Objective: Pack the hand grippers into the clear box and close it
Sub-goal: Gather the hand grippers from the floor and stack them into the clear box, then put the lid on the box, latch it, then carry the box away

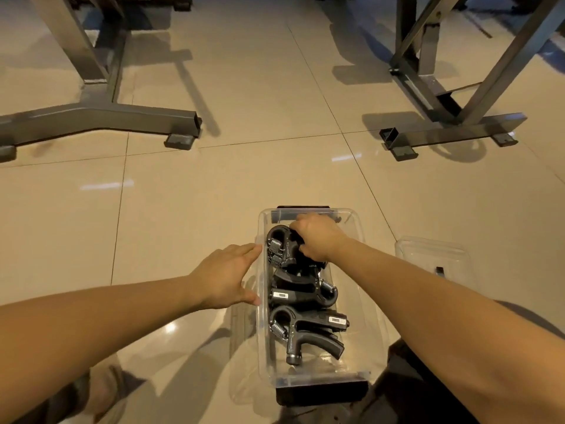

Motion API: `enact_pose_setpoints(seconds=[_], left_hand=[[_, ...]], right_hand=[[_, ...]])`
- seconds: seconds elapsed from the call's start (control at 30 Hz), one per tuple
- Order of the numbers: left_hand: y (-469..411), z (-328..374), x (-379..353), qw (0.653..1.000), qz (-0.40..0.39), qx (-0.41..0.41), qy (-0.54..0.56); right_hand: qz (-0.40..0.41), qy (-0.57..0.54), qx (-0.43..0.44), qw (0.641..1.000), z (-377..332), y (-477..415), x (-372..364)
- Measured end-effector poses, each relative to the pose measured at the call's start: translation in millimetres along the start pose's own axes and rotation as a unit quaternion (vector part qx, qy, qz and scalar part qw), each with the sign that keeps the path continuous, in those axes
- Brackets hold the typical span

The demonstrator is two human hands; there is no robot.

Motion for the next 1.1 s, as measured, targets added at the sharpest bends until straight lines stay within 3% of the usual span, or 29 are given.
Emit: enact_pose_setpoints(seconds=[0.33,0.57,0.77,0.97,1.1], left_hand=[[-3,-2,-5,1.000,-0.003,0.018,0.004],[-1,-5,-10,0.999,-0.020,0.048,0.002],[-2,-9,-12,0.997,-0.030,0.074,-0.005],[2,-9,-9,0.995,-0.021,0.100,0.007],[13,9,-2,0.993,0.030,0.115,-0.017]], right_hand=[[0.057,0.057,0.012,0.997,4,5,-12],[0.055,0.088,0.011,0.995,4,4,-10],[0.027,0.020,-0.003,0.999,16,12,-7],[0.115,-0.085,-0.081,0.986,69,70,22],[0.158,-0.116,-0.152,0.969,111,123,29]])
Point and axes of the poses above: each hand's wrist, its own y-axis away from the middle knuckle, its own x-axis out of the back of the hand, z = x × y, the point moved 10 cm from there along -y, towards the middle knuckle, and after that the axes turned 2 degrees about y, right-handed, at the moved point
